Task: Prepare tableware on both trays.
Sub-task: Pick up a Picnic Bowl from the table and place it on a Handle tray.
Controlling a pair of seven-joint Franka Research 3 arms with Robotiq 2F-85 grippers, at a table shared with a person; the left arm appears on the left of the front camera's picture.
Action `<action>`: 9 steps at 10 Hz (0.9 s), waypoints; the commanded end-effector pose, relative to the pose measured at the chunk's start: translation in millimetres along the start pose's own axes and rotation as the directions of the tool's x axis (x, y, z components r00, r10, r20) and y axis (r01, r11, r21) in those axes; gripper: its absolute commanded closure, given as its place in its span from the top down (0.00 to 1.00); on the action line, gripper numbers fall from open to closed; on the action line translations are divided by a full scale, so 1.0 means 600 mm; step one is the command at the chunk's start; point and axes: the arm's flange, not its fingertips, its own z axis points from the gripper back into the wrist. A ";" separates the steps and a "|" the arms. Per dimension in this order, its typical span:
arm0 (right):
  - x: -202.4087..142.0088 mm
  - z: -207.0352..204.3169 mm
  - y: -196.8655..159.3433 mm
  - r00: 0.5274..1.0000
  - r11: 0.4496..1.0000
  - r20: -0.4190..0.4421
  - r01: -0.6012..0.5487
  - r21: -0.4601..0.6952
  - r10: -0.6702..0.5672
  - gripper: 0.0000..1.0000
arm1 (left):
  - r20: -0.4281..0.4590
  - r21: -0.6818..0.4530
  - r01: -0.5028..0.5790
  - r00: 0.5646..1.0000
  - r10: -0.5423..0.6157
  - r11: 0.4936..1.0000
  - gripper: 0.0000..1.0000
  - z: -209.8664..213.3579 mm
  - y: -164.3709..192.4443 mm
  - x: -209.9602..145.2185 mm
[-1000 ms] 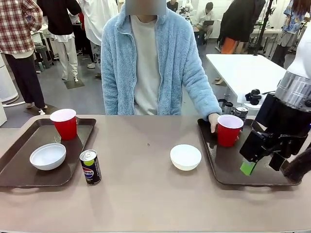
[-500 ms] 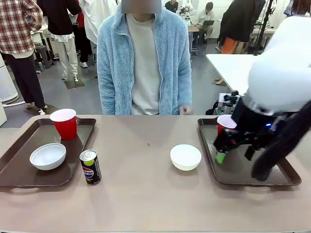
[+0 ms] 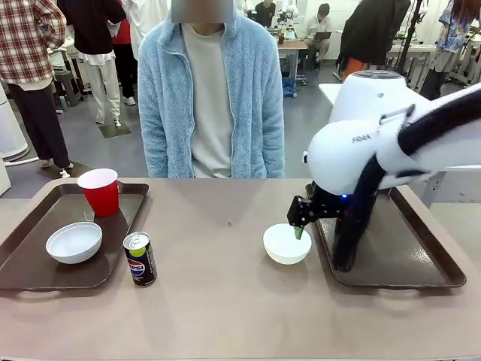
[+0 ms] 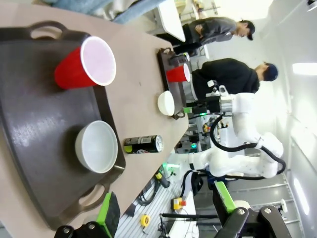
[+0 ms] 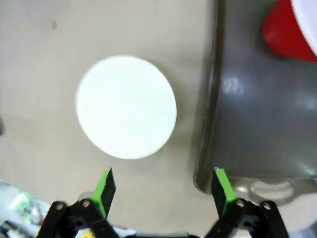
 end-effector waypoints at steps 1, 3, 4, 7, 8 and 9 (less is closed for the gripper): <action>-0.024 0.007 -0.005 1.000 1.000 0.004 -0.020 -0.023 0.020 1.00 | 0.007 -0.005 0.004 1.000 -0.004 1.000 1.00 0.004 -0.002 0.002; -0.024 0.007 -0.005 1.000 1.000 0.004 -0.020 -0.023 0.020 1.00 | 0.007 -0.005 0.004 1.000 -0.004 1.000 1.00 0.004 -0.002 0.002; -0.024 0.007 -0.005 1.000 1.000 0.004 -0.020 -0.023 0.020 1.00 | 0.007 -0.005 0.004 1.000 -0.004 1.000 1.00 0.004 -0.002 0.002; 0.010 -0.030 0.036 1.000 0.996 0.027 0.012 -0.088 -0.009 1.00 | 0.007 -0.005 0.004 1.000 -0.004 1.000 1.00 0.004 -0.002 0.002; 0.028 -0.047 0.039 0.999 0.994 0.040 0.024 -0.107 -0.020 1.00 | 0.007 -0.005 0.004 1.000 -0.004 1.000 1.00 0.004 -0.002 0.002; 0.040 -0.063 0.041 0.998 0.991 0.050 0.055 -0.124 -0.050 1.00 | 0.007 -0.005 0.004 1.000 -0.004 1.000 1.00 0.004 -0.002 0.002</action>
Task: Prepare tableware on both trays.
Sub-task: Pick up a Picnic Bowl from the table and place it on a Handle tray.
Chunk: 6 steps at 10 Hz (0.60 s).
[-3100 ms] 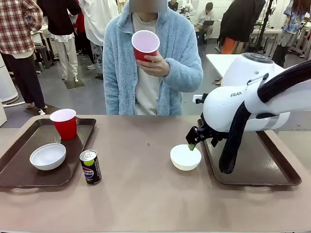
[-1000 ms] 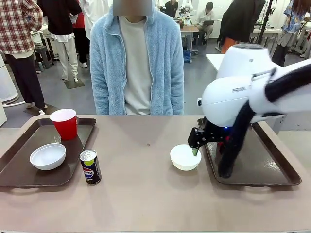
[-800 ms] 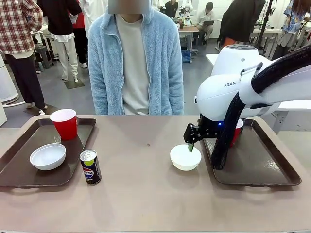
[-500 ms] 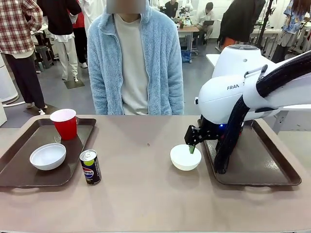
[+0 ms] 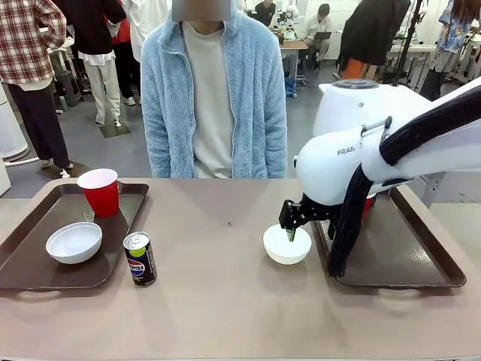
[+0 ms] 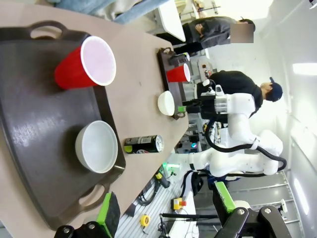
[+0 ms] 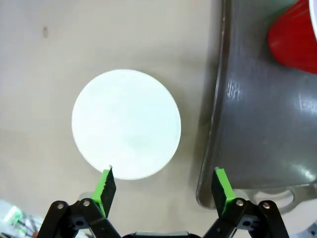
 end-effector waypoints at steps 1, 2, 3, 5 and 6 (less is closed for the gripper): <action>0.037 -0.035 0.018 0.998 0.996 0.024 0.060 -0.059 -0.058 1.00 | 0.006 -0.006 0.004 1.000 -0.004 1.000 1.00 0.004 -0.002 0.002; 0.046 -0.050 0.015 0.997 0.996 0.025 0.068 -0.058 -0.067 1.00 | 0.006 -0.006 0.004 1.000 -0.004 1.000 1.00 0.004 -0.002 0.002; 0.050 -0.057 0.015 0.997 0.997 0.014 0.074 -0.027 -0.074 1.00 | 0.006 -0.006 0.004 1.000 -0.004 1.000 1.00 0.004 -0.002 0.002; 0.056 -0.063 0.008 0.997 0.997 -0.011 0.073 0.007 -0.073 0.41 | 0.006 -0.006 0.004 1.000 -0.004 1.000 1.00 0.004 -0.002 0.002; 0.059 -0.062 0.008 0.997 0.997 -0.009 0.074 0.005 -0.074 0.08 | 0.006 -0.006 0.004 1.000 -0.004 1.000 1.00 0.004 -0.002 0.002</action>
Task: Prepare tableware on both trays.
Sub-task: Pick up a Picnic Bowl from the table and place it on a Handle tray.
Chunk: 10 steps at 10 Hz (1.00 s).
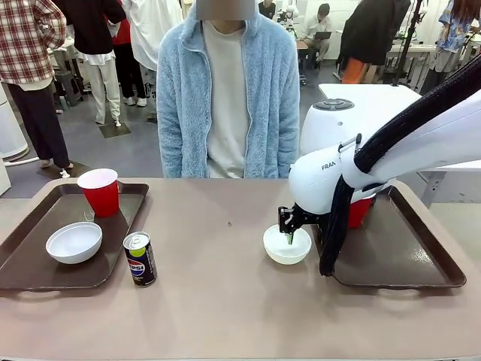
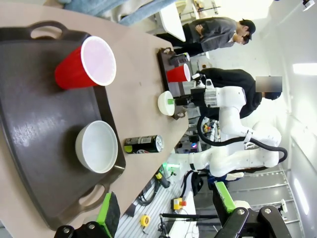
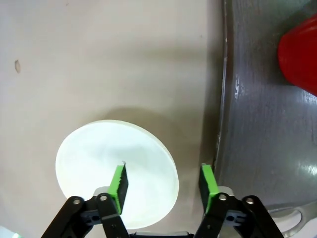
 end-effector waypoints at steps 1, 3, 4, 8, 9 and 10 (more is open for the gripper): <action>0.006 0.004 0.011 1.000 1.000 0.004 0.007 0.019 -0.007 0.00 | 0.006 -0.006 0.004 1.000 -0.004 1.000 1.00 0.004 -0.002 0.002; 0.009 0.000 0.007 1.000 1.000 -0.005 0.008 0.016 -0.008 0.00 | 0.006 -0.006 0.004 1.000 -0.004 1.000 1.00 0.004 -0.002 0.002; 0.008 0.001 0.007 1.000 1.000 -0.006 0.010 0.018 -0.010 0.03 | 0.006 -0.006 0.004 1.000 -0.004 1.000 1.00 0.004 -0.002 0.002; -0.004 0.032 -0.004 1.000 1.000 0.013 -0.014 0.019 0.014 0.00 | 0.006 -0.006 0.004 1.000 -0.004 1.000 1.00 0.004 -0.002 0.002; -0.018 0.063 -0.013 0.998 0.999 -0.047 -0.043 0.016 0.043 0.02 | 0.006 -0.006 0.004 1.000 -0.004 1.000 1.00 0.004 -0.002 0.002; -0.037 0.121 -0.032 0.998 0.999 -0.046 -0.049 0.011 0.050 0.02 | 0.006 -0.006 0.004 1.000 -0.004 1.000 1.00 0.004 -0.002 0.002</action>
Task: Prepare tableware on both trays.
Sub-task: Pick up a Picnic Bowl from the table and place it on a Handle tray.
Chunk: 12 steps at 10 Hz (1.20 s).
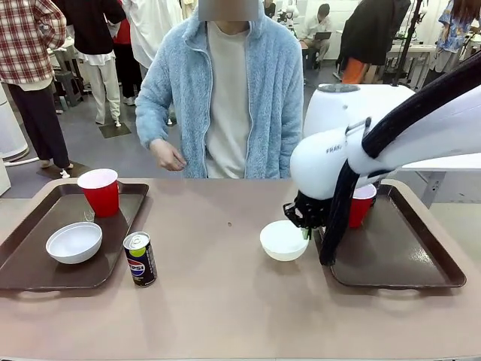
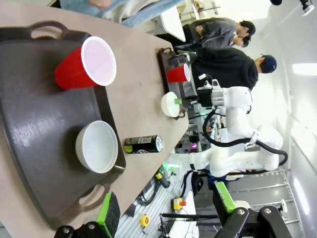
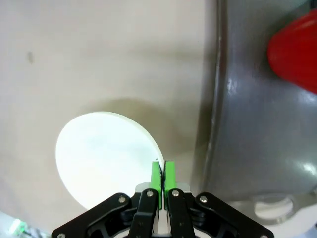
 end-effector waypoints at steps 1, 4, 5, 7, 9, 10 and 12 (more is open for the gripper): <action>-0.047 0.108 -0.053 1.000 1.000 -0.002 -0.020 -0.004 0.020 0.02 | 0.007 -0.006 0.005 1.000 -0.005 1.000 1.00 0.004 -0.002 0.002; -0.082 0.149 -0.174 1.000 1.000 -0.004 0.017 -0.018 -0.017 0.02 | 0.007 -0.006 0.005 1.000 -0.005 1.000 1.00 0.004 -0.002 0.002; -0.085 0.139 -0.209 1.000 1.000 -0.009 0.006 -0.015 -0.006 0.02 | 0.007 -0.006 0.005 1.000 -0.005 1.000 1.00 0.004 -0.002 0.002; -0.082 0.125 -0.272 1.000 1.000 0.010 -0.017 0.022 0.016 0.02 | 0.007 -0.006 0.005 1.000 -0.005 1.000 1.00 0.004 -0.002 0.002; -0.082 0.098 -0.301 1.000 0.997 -0.003 -0.019 0.069 0.020 0.02 | 0.007 -0.006 0.005 1.000 -0.005 1.000 1.00 0.004 -0.002 0.002; -0.082 0.083 -0.308 1.000 0.997 -0.001 -0.029 0.074 0.030 0.02 | 0.007 -0.006 0.005 1.000 -0.005 1.000 1.00 0.004 -0.002 0.002; -0.080 0.045 -0.310 0.999 0.998 0.027 -0.031 0.057 0.030 0.02 | 0.007 -0.006 0.005 1.000 -0.005 1.000 1.00 0.004 -0.002 0.002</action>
